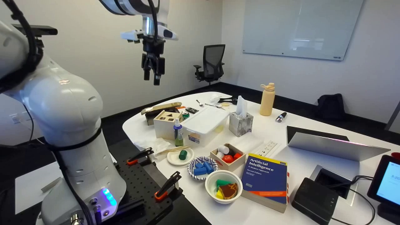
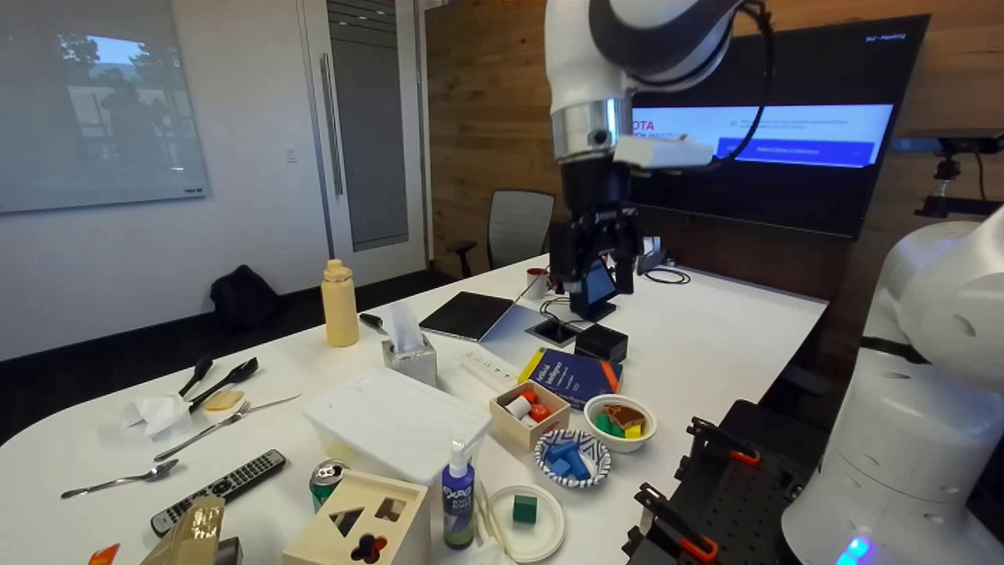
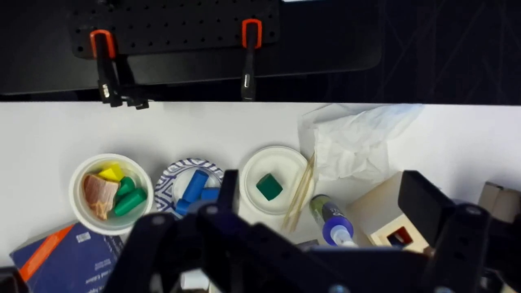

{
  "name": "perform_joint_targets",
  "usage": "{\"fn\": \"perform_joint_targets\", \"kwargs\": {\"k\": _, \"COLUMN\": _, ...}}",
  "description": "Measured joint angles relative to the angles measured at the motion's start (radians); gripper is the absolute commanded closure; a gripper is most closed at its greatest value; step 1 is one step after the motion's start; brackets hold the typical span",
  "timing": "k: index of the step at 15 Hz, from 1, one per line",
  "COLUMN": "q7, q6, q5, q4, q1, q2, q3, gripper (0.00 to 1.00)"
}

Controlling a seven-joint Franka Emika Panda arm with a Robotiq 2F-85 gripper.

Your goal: Use the chopstick to stir in the white bowl

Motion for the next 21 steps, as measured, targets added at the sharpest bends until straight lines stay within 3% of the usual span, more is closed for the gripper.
{"fn": "perform_joint_targets", "kwargs": {"k": 6, "q7": 0.199, "q6": 0.532, "q5": 0.149, "q4": -0.15, "q1": -0.002, "q2": 0.318, "q3": 0.04, "gripper": 0.0}}
{"fn": "perform_joint_targets", "kwargs": {"k": 11, "q7": 0.221, "q6": 0.924, "q5": 0.299, "q4": -0.167, "q1": 0.021, "q2": 0.656, "q3": 0.036, "gripper": 0.0}}
{"fn": "perform_joint_targets", "kwargs": {"k": 15, "q7": 0.133, "q6": 1.081, "q5": 0.435, "q4": -0.096, "q1": 0.024, "q2": 0.93, "q3": 0.061, "gripper": 0.0}}
{"fn": "perform_joint_targets", "kwargs": {"k": 21, "q7": 0.092, "q6": 1.212, "q5": 0.441, "q4": 0.124, "q1": -0.032, "q2": 1.264, "q3": 0.09, "gripper": 0.0}}
